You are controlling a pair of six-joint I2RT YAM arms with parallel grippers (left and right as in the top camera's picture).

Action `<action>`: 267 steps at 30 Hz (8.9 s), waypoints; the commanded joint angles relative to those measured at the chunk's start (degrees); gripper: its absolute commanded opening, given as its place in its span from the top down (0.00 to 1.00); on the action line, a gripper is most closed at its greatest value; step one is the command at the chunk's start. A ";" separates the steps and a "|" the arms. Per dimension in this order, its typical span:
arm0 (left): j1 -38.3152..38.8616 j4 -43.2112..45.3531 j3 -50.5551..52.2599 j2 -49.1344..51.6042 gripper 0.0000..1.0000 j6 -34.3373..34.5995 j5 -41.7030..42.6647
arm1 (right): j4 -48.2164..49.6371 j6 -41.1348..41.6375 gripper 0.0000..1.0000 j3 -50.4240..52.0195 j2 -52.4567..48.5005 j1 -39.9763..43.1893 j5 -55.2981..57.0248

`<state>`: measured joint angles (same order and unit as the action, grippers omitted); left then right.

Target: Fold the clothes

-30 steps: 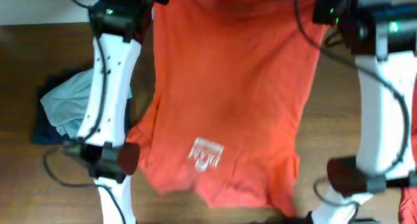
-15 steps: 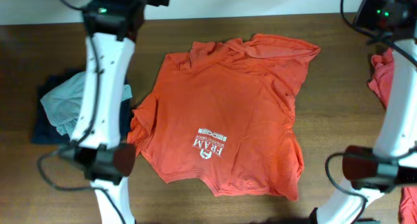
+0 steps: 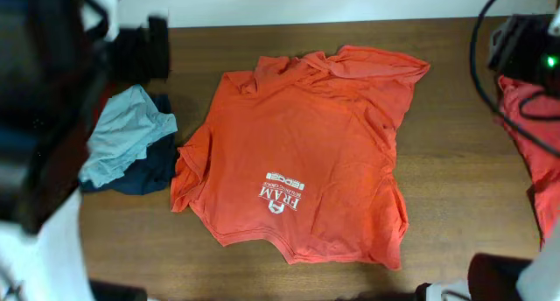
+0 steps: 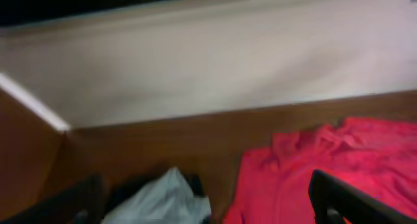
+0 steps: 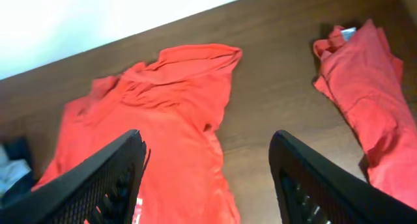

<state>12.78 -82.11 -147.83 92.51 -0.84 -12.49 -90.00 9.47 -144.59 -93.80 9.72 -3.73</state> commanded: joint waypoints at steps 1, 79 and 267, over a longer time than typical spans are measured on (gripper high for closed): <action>-0.07 -4.35 -0.13 -2.47 0.01 4.61 -0.46 | -2.19 -0.52 0.37 -0.70 5.18 0.04 -3.17; 0.20 23.61 68.22 3.08 0.01 10.51 17.20 | 37.57 24.24 0.39 55.45 -19.65 22.16 7.04; 2.23 21.35 83.47 4.28 0.76 12.15 22.99 | 43.10 -0.02 0.07 79.67 -4.94 1.20 -16.24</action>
<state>13.78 -60.55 -68.12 95.92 5.06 10.02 -47.03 11.53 -65.17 -98.96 11.97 -16.84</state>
